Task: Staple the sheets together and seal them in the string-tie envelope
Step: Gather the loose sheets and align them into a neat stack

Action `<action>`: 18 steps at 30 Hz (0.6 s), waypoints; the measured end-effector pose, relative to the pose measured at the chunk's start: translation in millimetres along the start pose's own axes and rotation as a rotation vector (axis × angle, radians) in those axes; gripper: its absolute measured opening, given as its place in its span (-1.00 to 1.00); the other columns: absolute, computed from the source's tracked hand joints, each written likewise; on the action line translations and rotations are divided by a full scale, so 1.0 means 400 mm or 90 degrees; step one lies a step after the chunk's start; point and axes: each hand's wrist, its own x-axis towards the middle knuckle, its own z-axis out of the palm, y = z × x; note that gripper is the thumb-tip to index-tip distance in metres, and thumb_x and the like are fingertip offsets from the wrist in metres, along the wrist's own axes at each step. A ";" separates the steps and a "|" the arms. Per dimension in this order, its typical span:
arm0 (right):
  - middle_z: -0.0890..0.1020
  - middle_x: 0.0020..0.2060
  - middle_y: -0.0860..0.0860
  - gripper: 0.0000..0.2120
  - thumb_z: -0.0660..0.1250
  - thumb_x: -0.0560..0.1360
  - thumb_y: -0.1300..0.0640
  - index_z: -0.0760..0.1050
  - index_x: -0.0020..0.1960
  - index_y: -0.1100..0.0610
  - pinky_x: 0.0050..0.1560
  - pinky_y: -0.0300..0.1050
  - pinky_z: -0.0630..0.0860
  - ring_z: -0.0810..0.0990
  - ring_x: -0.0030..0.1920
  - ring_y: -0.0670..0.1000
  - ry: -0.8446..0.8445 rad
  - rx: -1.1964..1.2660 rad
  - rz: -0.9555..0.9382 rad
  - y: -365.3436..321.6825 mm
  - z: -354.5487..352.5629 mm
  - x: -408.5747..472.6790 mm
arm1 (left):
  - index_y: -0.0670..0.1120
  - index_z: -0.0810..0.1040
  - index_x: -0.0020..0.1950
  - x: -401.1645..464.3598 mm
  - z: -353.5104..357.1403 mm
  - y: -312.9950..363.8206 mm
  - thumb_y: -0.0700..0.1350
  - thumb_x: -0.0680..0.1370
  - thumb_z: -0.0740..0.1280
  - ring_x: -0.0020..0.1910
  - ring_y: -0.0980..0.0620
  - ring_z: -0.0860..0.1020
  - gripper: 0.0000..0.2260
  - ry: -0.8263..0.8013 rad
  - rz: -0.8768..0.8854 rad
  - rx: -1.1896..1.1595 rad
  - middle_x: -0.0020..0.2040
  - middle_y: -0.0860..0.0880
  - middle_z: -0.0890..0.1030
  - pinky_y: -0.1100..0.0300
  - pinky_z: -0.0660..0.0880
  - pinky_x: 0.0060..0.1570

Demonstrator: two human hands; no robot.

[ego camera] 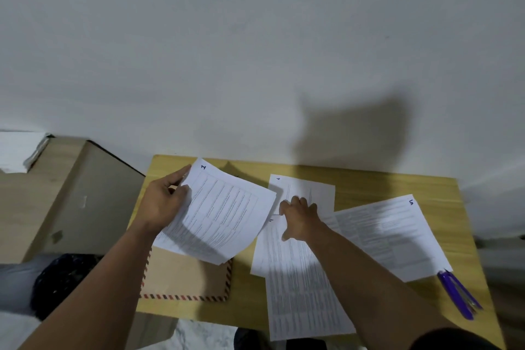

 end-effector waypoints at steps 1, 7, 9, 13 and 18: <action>0.40 0.22 0.06 -0.31 0.63 0.30 -0.11 0.38 0.30 -0.04 0.27 0.19 0.35 0.37 0.28 0.15 -0.003 0.006 -0.004 -0.002 -0.001 0.000 | 0.10 0.60 0.42 -0.004 -0.003 -0.004 -0.30 0.63 0.29 -0.03 0.27 0.65 -0.56 -0.003 0.002 0.002 0.11 0.36 0.69 0.20 0.56 0.14; 0.43 0.24 0.07 -0.54 0.50 0.49 0.01 0.39 0.29 -0.11 0.24 0.20 0.31 0.39 0.30 0.17 0.001 0.053 0.003 -0.003 -0.013 0.004 | 0.10 0.59 0.43 -0.033 -0.023 -0.018 -0.27 0.64 0.29 -0.02 0.36 0.64 -0.57 -0.006 -0.005 0.017 0.21 0.20 0.69 0.15 0.56 0.20; 0.42 0.23 0.07 -0.53 0.48 0.49 0.09 0.39 0.31 -0.13 0.22 0.21 0.31 0.39 0.29 0.17 0.010 0.056 0.005 -0.008 -0.014 0.008 | 0.10 0.60 0.42 -0.045 -0.029 -0.025 -0.28 0.64 0.29 -0.03 0.39 0.63 -0.58 -0.006 -0.002 0.026 0.17 0.28 0.68 0.23 0.56 0.12; 0.42 0.22 0.07 -0.54 0.43 0.48 0.10 0.40 0.31 -0.15 0.23 0.21 0.31 0.38 0.28 0.17 0.017 0.058 -0.019 -0.030 -0.013 0.017 | 0.12 0.59 0.43 -0.061 -0.042 -0.044 -0.26 0.64 0.30 -0.04 0.35 0.65 -0.57 0.005 -0.010 0.037 0.15 0.25 0.69 0.10 0.61 0.17; 0.42 0.26 0.05 -0.65 0.45 0.51 -0.08 0.47 0.26 -0.14 0.28 0.20 0.28 0.35 0.33 0.16 0.012 0.015 -0.009 -0.045 0.004 0.036 | 0.24 0.58 0.41 -0.078 -0.063 -0.059 -0.20 0.65 0.30 0.05 0.02 0.72 -0.57 -0.005 -0.016 0.045 0.13 0.14 0.74 0.00 0.64 0.10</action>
